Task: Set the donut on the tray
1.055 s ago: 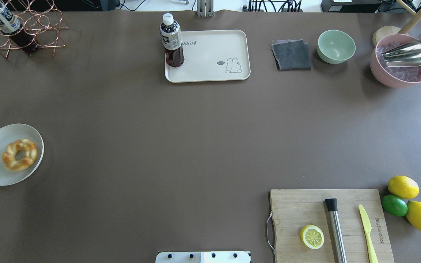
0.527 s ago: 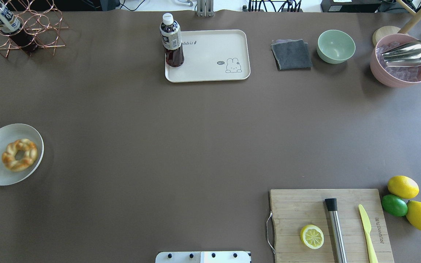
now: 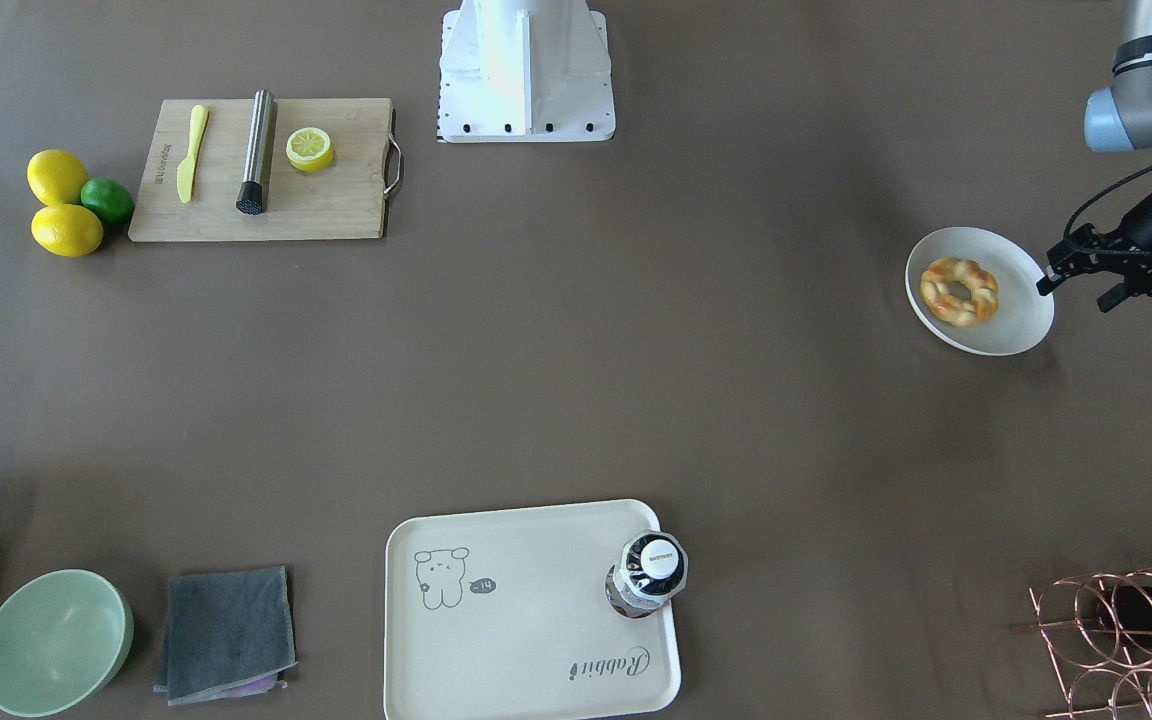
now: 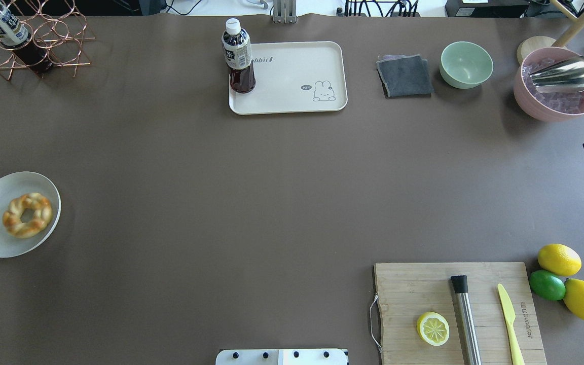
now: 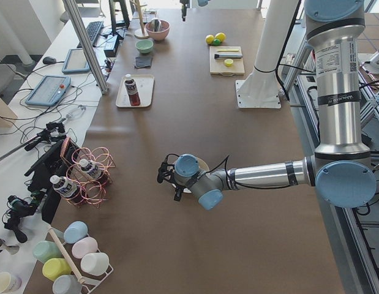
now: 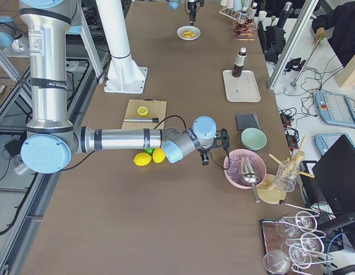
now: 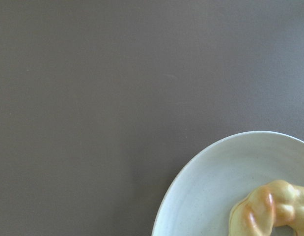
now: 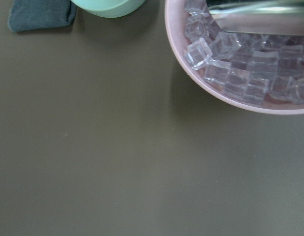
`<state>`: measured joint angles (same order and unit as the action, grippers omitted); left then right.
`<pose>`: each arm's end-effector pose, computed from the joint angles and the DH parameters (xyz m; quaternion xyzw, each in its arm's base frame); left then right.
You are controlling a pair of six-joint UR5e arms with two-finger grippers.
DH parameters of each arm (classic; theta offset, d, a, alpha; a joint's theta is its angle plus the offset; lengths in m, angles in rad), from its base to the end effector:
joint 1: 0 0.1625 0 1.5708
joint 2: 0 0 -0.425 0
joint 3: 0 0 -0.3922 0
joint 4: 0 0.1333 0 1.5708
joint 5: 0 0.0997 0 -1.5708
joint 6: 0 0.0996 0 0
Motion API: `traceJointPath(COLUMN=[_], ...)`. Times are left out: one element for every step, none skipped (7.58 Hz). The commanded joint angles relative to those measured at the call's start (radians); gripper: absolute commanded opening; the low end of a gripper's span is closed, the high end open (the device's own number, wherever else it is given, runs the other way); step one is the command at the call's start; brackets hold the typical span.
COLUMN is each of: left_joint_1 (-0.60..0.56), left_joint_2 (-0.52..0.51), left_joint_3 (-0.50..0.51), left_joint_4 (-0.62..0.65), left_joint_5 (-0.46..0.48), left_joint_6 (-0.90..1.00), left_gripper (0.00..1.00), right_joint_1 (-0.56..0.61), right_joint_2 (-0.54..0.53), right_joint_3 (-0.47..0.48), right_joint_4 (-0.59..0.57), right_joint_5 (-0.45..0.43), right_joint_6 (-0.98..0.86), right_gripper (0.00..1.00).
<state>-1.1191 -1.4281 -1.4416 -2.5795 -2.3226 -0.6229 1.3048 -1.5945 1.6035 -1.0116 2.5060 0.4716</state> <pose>0.1334 -0.4244 0.6754 0.1125 0.4657 0.0575 0.8759 -0.0796 -0.4944 0.5800 0.0774 -0.4938 -0.0377 0.8653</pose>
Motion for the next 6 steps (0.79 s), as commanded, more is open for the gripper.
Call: traceJointPath(left_joint_1=[0.022, 0.027, 0.030, 0.030, 0.030, 0.030], left_joint_2=[-0.003, -0.003, -0.003, -0.003, -0.003, -0.003], left_joint_3=[0.052, 0.056, 0.059, 0.072, 0.075, 0.076], left_joint_4=[-0.062, -0.065, -0.064, -0.065, -0.074, -0.076], left_joint_5=[0.002, 0.002, 0.002, 0.002, 0.002, -0.001], left_joint_6=[0.000, -0.001, -0.001, 0.000, -0.001, -0.001], left_gripper=[0.97, 0.97, 0.87, 0.81, 0.77, 0.66], right_joint_1=[-0.050, -0.053, -0.058, -0.065, -0.068, -0.073], right_joint_2=[0.062, 0.073, 0.083, 0.099, 0.114, 0.119], right_joint_3=[-0.004, -0.004, -0.004, -0.004, -0.004, -0.002], right_joint_4=[0.062, 0.064, 0.064, 0.064, 0.064, 0.064], right_joint_5=[0.013, 0.017, 0.023, 0.025, 0.025, 0.025], right_joint_6=[0.123, 0.125, 0.125, 0.148, 0.169, 0.170], right_gripper=[1.00, 1.00, 1.00, 1.00, 1.00, 1.00])
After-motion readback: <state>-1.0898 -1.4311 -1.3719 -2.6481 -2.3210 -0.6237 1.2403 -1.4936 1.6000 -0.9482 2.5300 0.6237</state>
